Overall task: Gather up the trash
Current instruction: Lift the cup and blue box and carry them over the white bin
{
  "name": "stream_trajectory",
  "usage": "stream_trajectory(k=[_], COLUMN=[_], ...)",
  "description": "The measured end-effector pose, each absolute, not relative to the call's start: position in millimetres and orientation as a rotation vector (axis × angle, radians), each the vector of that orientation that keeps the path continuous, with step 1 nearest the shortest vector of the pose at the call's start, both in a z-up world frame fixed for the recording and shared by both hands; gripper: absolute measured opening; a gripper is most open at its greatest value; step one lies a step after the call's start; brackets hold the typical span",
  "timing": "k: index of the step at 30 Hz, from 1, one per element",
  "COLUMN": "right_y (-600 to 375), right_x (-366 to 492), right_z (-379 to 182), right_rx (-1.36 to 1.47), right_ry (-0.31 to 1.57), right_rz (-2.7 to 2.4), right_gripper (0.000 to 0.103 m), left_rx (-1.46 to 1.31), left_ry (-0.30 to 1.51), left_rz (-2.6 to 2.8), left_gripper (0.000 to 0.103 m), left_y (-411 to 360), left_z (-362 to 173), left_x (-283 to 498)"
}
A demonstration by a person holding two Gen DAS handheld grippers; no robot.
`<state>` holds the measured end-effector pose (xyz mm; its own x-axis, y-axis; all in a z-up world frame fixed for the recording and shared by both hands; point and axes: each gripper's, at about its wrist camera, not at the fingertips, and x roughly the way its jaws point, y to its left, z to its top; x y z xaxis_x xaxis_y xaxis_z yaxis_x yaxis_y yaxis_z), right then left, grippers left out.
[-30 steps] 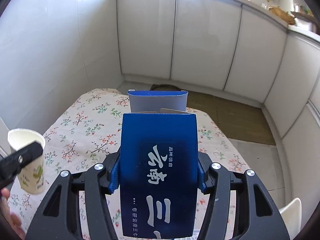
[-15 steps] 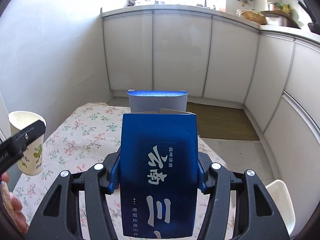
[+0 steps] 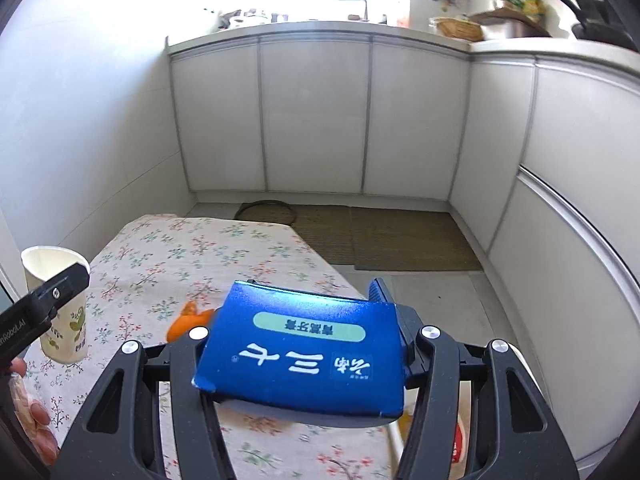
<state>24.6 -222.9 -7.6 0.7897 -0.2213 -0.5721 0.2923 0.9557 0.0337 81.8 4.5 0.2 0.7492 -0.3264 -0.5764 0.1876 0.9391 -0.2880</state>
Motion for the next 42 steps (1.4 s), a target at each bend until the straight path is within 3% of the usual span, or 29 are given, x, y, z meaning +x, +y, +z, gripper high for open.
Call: stream_trajectory(k=[24,33,40,42], right_y=[-342.3,-393.0,-425.9,-436.2], right_x=[-56.1,-75.0,-95.3,-103.0], right_z=[7.9,-14.1,-27.9,-29.8], right_rx=[0.212,0.301,0.407,0.433], right_ry=[0.566,0.695,0.708,0.698], right_rz=[-0.466,-0.524,-0.58,-0.604], right_gripper=[0.056,0.056,0.074,0.075], left_rx=[-0.129,-0.073,-0.032,-0.025], left_ry=[0.656,0.667,0.68,0.696], left_rz=[-0.444,-0.524,-0.605,-0.631], left_gripper=[0.086,0.086,0.086,0.086], left_y=[-97.2,-150.5,-198.0,-213.1], left_z=[12.9,12.1,9.7,7.1], left_x=[47.0,33.1,21.5,19.6])
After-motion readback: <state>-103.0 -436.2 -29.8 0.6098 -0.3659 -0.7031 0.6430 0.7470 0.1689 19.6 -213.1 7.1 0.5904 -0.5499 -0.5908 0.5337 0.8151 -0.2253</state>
